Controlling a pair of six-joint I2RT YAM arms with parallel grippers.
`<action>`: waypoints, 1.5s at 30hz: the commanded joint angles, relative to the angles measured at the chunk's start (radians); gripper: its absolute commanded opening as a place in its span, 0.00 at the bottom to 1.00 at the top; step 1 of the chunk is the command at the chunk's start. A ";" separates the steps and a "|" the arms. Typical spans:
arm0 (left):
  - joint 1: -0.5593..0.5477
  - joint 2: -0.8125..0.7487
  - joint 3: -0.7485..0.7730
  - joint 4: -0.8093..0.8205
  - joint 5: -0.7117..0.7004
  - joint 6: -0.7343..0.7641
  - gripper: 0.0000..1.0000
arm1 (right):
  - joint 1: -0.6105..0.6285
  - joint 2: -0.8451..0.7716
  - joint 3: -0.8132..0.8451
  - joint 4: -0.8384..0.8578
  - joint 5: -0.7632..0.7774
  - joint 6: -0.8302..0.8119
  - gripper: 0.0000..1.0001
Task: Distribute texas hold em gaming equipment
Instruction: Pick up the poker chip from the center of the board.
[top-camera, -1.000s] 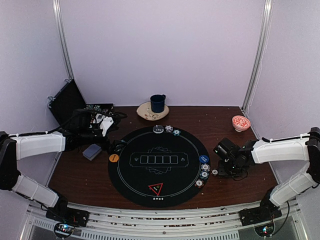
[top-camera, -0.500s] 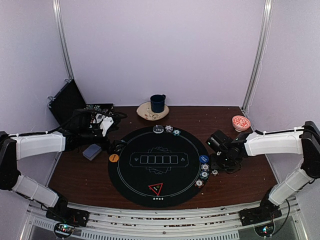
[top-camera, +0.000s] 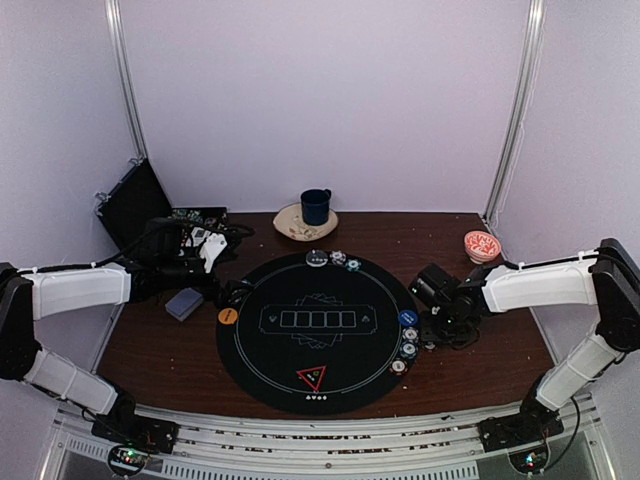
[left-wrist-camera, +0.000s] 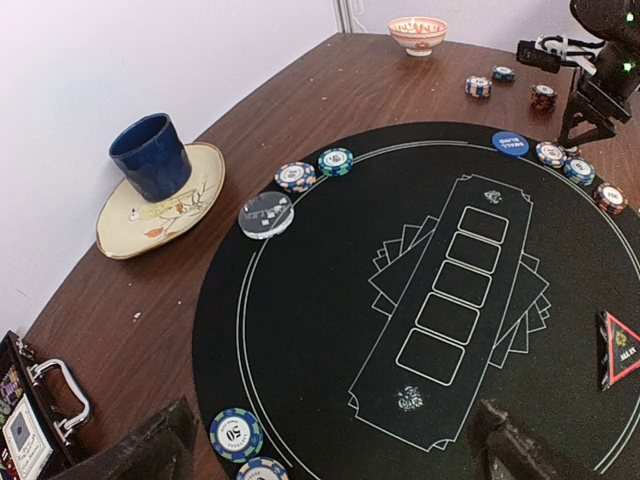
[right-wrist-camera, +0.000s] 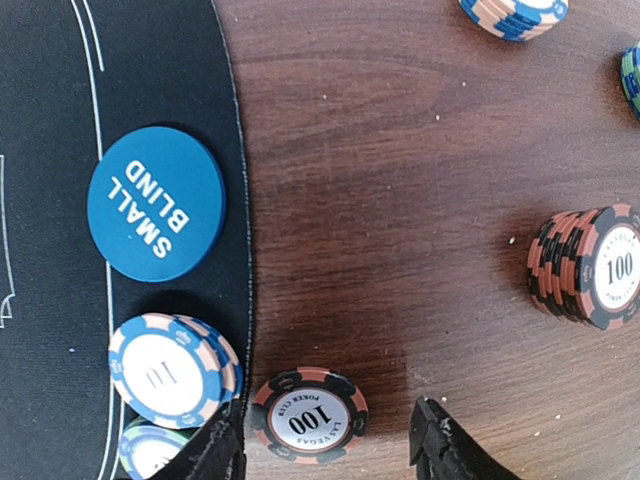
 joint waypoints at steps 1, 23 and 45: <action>0.006 0.006 -0.008 0.056 0.009 -0.003 0.98 | 0.012 0.026 -0.023 0.021 0.013 -0.009 0.58; 0.007 0.007 -0.008 0.057 0.009 -0.003 0.98 | 0.018 0.036 -0.070 0.066 -0.036 0.009 0.44; 0.006 0.015 -0.005 0.057 0.008 -0.005 0.98 | 0.027 -0.074 -0.064 -0.039 0.051 0.035 0.40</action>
